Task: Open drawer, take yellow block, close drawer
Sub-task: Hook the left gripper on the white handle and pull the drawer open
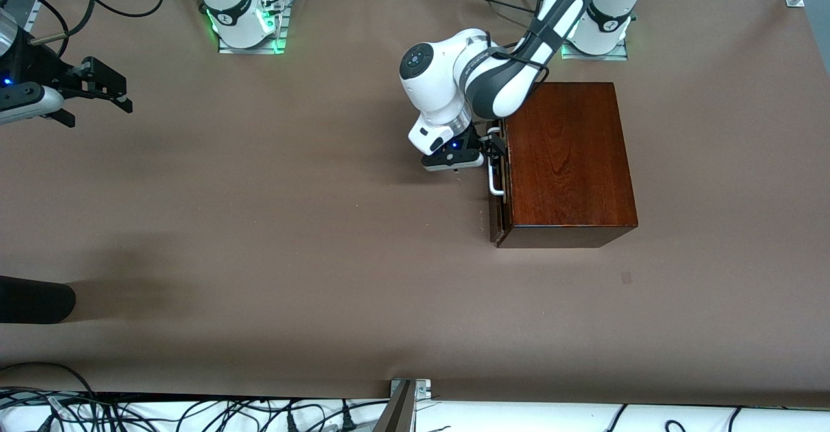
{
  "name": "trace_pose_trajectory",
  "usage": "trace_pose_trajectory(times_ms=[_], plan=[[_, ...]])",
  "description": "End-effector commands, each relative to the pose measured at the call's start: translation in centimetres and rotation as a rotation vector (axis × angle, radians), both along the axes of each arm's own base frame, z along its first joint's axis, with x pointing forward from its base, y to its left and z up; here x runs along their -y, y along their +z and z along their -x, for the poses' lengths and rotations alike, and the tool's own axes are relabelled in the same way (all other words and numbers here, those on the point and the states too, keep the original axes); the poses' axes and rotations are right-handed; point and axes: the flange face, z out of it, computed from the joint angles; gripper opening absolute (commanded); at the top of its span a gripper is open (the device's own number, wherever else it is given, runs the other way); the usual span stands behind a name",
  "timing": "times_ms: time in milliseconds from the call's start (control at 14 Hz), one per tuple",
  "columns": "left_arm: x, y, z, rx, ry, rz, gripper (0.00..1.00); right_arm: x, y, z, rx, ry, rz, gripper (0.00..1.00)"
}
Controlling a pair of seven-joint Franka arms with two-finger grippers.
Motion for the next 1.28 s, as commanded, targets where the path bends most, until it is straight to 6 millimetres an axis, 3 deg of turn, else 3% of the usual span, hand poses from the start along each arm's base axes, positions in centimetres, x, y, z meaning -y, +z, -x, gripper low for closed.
trace_pose_trajectory(times_ms=[0,427,641,783,997,1210], plan=[[0.1,-0.7,-0.1,0.025,-0.011,-0.014,1.0,0.2,0.5,0.8,-0.007,0.003,-0.007,1.0],[0.0,-0.7,0.2,0.067,-0.064,-0.099,1.0,-0.6,0.5,0.8,-0.001,0.017,-0.008,1.0],[0.5,-1.4,0.5,0.089,0.003,-0.074,1.0,-0.6,0.5,0.8,0.0,0.018,-0.008,1.0],[1.8,-1.6,0.1,0.096,0.043,-0.039,1.0,-0.6,0.5,0.8,-0.003,0.02,-0.009,1.0],[5.5,-0.6,-0.3,0.058,0.127,0.082,1.0,-0.4,0.4,0.8,-0.004,0.038,-0.011,1.0],[6.9,-0.4,-0.5,0.023,0.171,0.156,1.0,-0.5,0.4,0.8,-0.004,0.04,-0.011,1.0]])
